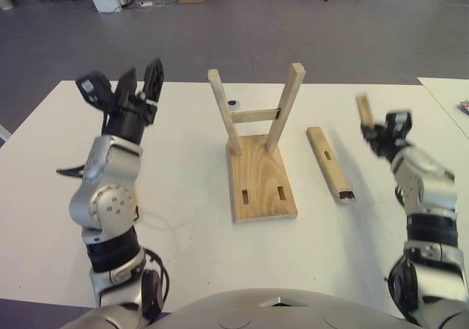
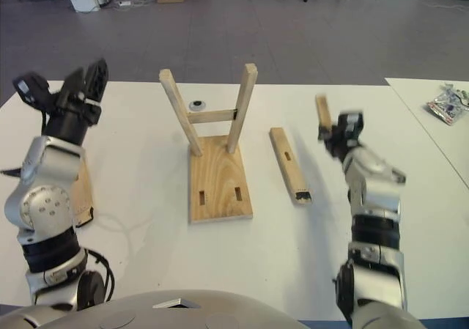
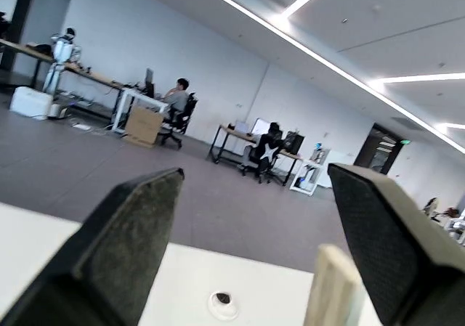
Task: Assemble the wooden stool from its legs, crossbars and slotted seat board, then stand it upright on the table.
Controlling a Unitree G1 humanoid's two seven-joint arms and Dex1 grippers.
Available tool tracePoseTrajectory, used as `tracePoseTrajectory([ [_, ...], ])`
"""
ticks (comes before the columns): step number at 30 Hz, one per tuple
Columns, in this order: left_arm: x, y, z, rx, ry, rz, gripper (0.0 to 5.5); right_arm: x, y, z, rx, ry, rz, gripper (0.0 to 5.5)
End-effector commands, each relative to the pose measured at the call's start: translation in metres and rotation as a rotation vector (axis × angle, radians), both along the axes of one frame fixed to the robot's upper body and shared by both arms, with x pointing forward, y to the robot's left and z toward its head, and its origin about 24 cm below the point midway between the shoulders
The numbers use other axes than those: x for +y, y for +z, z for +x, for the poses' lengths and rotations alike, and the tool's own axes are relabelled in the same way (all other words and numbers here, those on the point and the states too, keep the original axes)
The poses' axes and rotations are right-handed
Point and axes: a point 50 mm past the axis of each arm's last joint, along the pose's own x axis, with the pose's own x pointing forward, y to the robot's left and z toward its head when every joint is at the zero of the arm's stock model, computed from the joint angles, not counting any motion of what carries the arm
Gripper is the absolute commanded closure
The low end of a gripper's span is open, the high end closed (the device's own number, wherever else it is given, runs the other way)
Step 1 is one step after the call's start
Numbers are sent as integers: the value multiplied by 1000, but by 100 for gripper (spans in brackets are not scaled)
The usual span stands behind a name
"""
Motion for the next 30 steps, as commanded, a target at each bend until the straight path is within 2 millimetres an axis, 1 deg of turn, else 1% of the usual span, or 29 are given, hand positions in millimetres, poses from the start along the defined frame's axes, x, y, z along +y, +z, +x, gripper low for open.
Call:
tracePoseTrajectory([
  [1,-23,57,3,-166,-215,-123,184,68,83,8,-387,251,64,418],
  [2,-36,66,3,-174,-307,-163,184,93,95,2,-465,366,6,418],
  [3,-46,71,2,-173,-371,-185,184,111,102,-5,-516,449,-36,418],
  [5,-63,80,3,-160,-460,-218,184,138,106,-15,-581,600,-91,418],
  [7,-72,84,3,-142,-513,-231,184,150,105,-20,-601,679,-111,418],
  [10,-81,83,4,-102,-552,-198,184,164,102,-23,-626,748,-184,418],
  [13,-84,79,5,-73,-556,-169,184,173,100,-26,-640,786,-218,418],
  [17,-83,75,7,-55,-543,-163,184,181,97,-31,-642,834,-204,418],
  [25,-75,77,9,-72,-512,-172,313,181,89,-32,-609,836,-179,418],
  [30,-76,78,9,-80,-525,-169,409,181,84,-30,-581,830,-155,418],
])
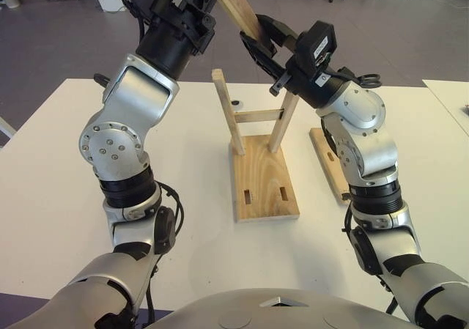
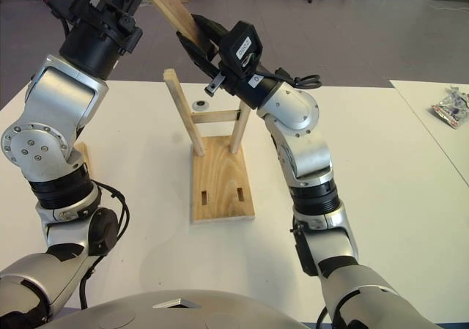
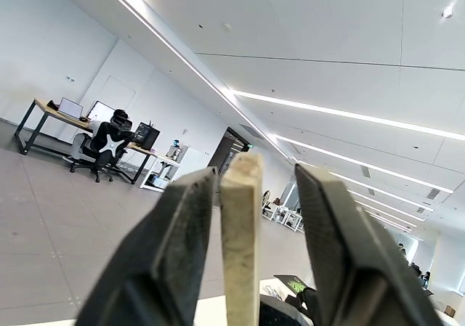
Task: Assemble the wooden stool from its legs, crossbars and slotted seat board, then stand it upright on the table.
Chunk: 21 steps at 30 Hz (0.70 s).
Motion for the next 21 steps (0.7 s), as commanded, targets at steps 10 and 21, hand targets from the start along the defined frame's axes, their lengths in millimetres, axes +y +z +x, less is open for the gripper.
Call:
tracePoseTrajectory([
  [10,-5,-6,-2,0,-21,48,509,-1,-11,-5,134,164,6,418],
  [21,24,-1,8,30,103,-22,509,-17,2,7,344,197,275,293],
])
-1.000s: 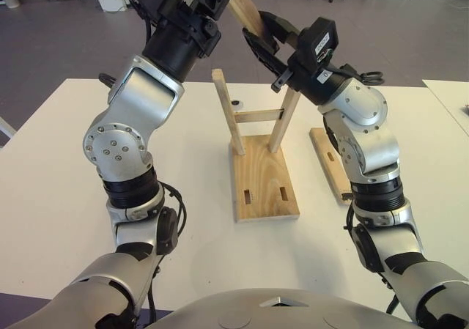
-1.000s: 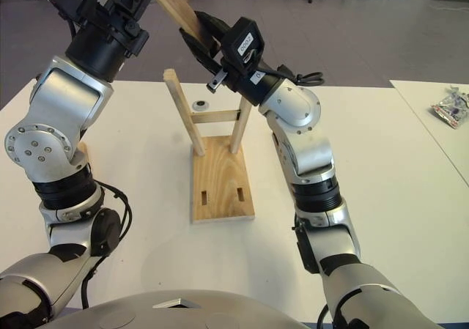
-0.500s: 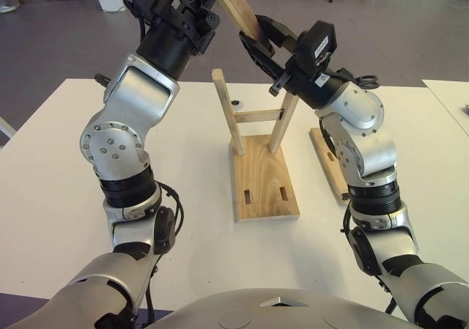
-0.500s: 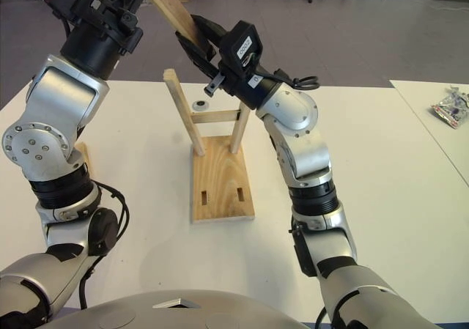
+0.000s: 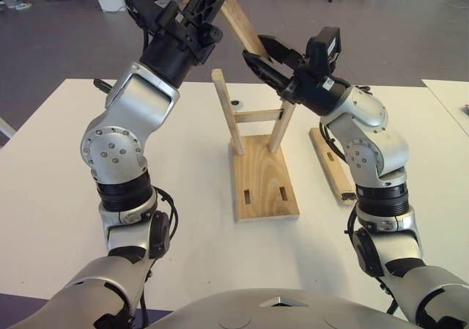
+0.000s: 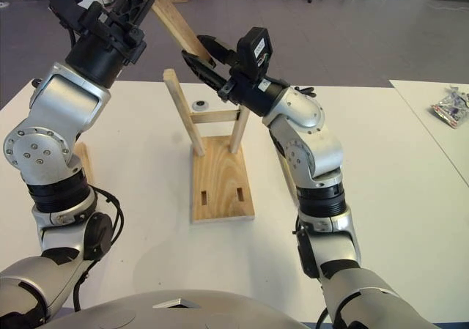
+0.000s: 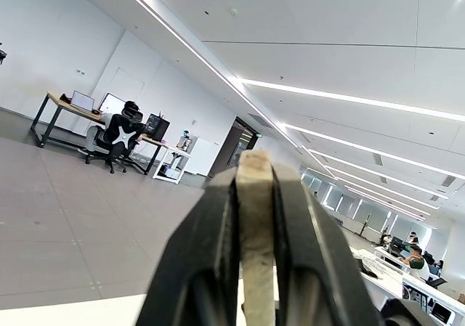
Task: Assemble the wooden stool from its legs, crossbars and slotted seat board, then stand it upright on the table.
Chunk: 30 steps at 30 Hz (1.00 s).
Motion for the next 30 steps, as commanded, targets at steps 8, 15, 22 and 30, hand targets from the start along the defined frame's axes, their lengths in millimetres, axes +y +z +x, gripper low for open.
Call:
tracePoseTrajectory([
  [8,153,14,-11,-34,774,91,509,-87,66,16,30,-356,639,290],
  [15,191,-118,-41,435,1168,122,509,-172,22,21,68,-862,648,290],
  [22,186,-175,-61,594,1234,219,509,-182,5,22,93,-910,611,290],
  [30,178,-186,-58,616,1206,269,509,-176,0,27,116,-894,601,290],
])
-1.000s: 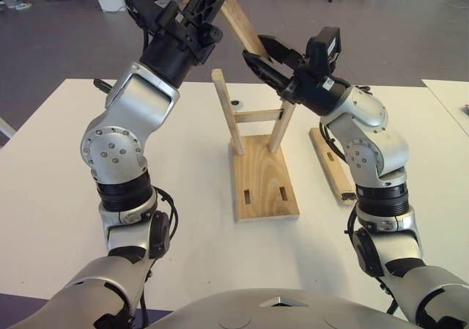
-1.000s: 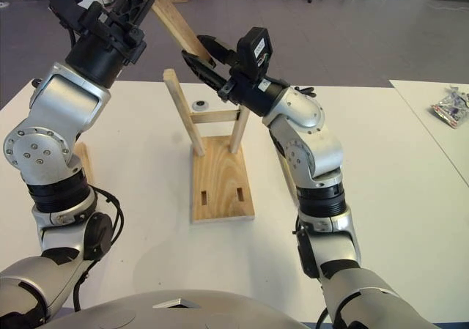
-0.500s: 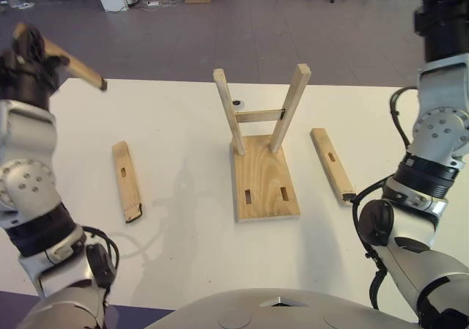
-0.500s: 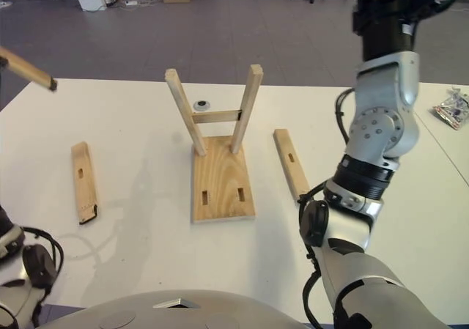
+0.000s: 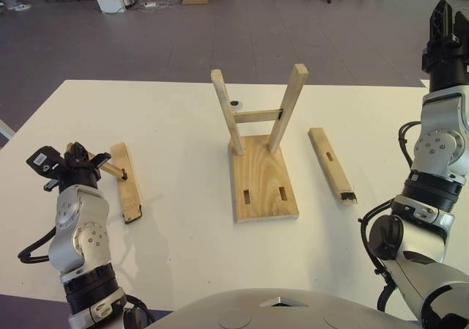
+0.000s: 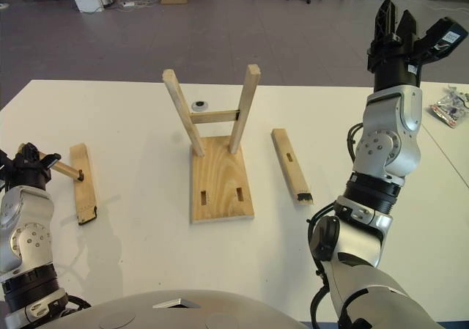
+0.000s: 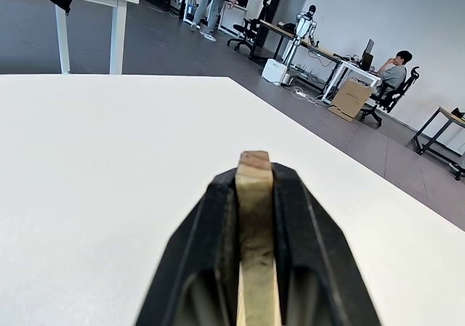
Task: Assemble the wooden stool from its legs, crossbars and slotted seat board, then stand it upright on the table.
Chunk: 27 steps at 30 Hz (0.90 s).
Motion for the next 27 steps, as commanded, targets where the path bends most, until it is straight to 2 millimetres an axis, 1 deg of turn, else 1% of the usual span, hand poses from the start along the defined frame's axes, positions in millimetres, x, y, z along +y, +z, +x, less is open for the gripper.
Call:
tracePoseTrajectory([
  [1,2,-3,1,27,-1,36,509,2,-5,3,18,14,5,290],
  [5,-1,1,5,21,-25,75,509,4,-7,3,21,18,3,290],
  [8,-5,3,14,21,-58,108,509,12,-11,5,31,47,0,290],
  [12,-8,-8,22,73,-142,140,509,18,-12,7,38,72,2,290],
  [15,-7,-9,21,95,-174,181,509,22,-11,8,46,95,2,290],
  [18,-7,-8,19,101,-170,200,509,23,-11,8,50,98,4,290],
  [24,-4,-6,11,90,-81,205,509,27,-12,7,57,108,-1,290],
  [27,-7,-10,11,94,-74,183,509,29,-13,7,59,112,-2,290],
])
